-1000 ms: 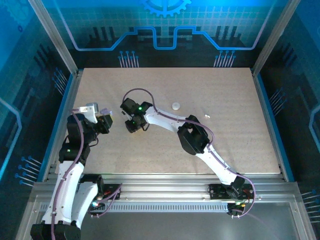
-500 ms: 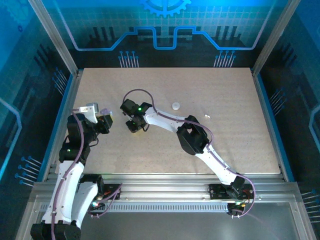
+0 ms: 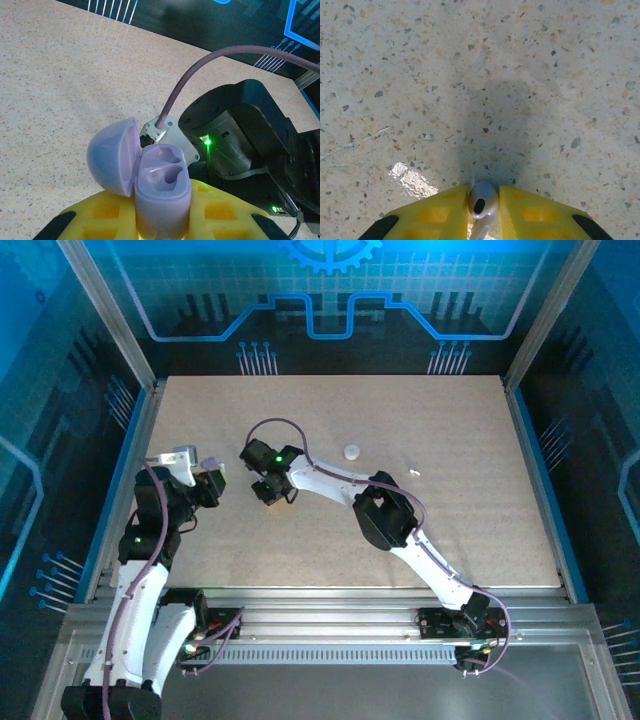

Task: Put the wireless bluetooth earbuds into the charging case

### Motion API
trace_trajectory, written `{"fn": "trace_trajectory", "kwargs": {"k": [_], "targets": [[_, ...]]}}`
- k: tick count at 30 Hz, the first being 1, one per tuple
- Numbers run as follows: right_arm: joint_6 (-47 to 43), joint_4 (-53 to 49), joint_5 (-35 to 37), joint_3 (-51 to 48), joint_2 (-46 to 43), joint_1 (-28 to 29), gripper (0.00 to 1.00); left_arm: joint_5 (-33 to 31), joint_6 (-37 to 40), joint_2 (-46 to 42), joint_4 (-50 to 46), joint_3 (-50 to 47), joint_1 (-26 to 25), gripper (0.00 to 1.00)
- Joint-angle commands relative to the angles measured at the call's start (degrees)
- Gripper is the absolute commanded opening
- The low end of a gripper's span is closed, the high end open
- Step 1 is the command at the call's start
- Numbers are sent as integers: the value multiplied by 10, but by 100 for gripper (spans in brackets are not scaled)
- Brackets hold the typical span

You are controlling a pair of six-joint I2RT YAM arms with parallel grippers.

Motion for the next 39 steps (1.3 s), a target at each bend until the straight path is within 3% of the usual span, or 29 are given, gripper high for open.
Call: {"fn": "trace_trajectory", "kwargs": {"k": [1,25,39], "targets": [[18,-14,14,-20,-15,5,22,14,-13,-1,11,-8,5,17],[91,-5,47,-307,-222,-8,21,31,12,5,12,-6,5,17],[124,-7,55,-380,-285,-15,21,56,17,8,26,-12,3,17]]}}
